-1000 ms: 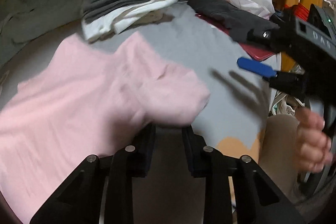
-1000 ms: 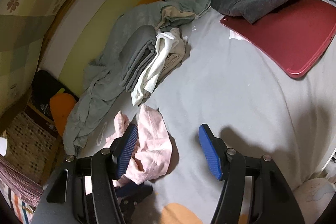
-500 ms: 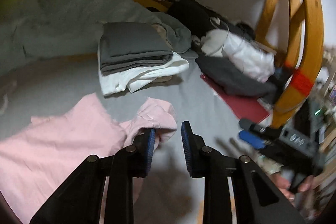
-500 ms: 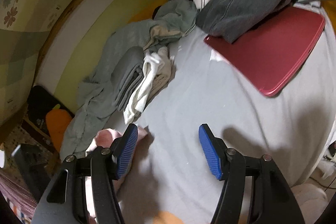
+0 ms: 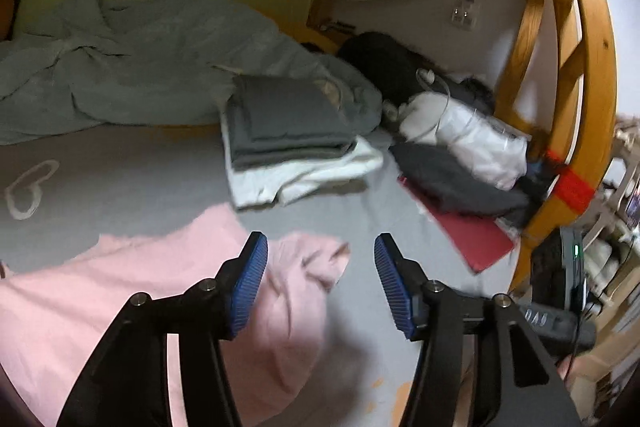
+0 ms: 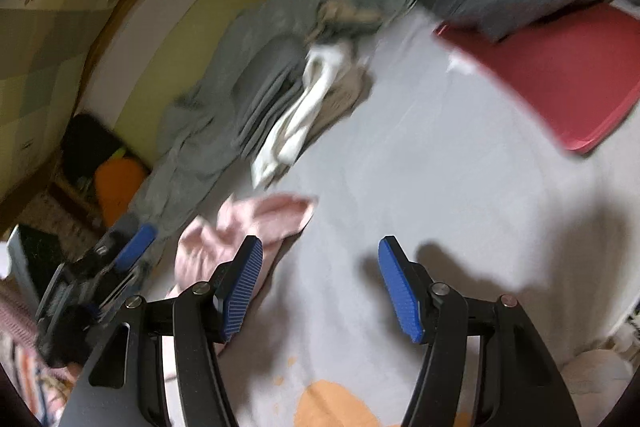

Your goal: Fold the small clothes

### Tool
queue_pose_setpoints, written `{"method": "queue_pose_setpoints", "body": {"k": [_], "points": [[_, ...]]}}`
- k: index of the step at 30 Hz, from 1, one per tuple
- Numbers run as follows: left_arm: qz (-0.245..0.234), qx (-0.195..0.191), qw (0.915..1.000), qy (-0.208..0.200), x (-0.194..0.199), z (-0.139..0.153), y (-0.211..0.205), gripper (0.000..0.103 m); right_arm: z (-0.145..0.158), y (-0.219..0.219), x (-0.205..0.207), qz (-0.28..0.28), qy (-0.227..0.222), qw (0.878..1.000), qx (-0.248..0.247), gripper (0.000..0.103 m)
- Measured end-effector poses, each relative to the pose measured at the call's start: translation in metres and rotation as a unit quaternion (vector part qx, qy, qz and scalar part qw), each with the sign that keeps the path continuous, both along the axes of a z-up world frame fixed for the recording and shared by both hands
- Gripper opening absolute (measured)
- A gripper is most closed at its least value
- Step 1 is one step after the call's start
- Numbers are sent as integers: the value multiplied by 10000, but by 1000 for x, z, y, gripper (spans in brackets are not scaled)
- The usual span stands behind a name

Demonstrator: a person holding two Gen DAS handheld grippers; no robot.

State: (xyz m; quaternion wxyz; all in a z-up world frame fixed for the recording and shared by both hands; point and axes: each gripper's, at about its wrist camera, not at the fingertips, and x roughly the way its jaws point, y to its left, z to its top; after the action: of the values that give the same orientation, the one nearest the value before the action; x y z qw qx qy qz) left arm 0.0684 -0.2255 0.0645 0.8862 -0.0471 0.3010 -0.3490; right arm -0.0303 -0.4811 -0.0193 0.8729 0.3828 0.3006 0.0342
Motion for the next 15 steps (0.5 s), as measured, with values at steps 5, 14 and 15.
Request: {"method": "queue_pose_setpoints", "body": {"k": [5,14,15], "points": [[-50,16,9996,280,-5,-28,9,55,-3,7,50,1017,574,9931,66,60],[-737,639,9942,461,29,-42,-43,37,-13,-6,144,2364,1377,9599,-604,33],[-833,759,9925,477,32,-44,-49,37,-10,-2,146,2390,1226,9604,-740,34]]}}
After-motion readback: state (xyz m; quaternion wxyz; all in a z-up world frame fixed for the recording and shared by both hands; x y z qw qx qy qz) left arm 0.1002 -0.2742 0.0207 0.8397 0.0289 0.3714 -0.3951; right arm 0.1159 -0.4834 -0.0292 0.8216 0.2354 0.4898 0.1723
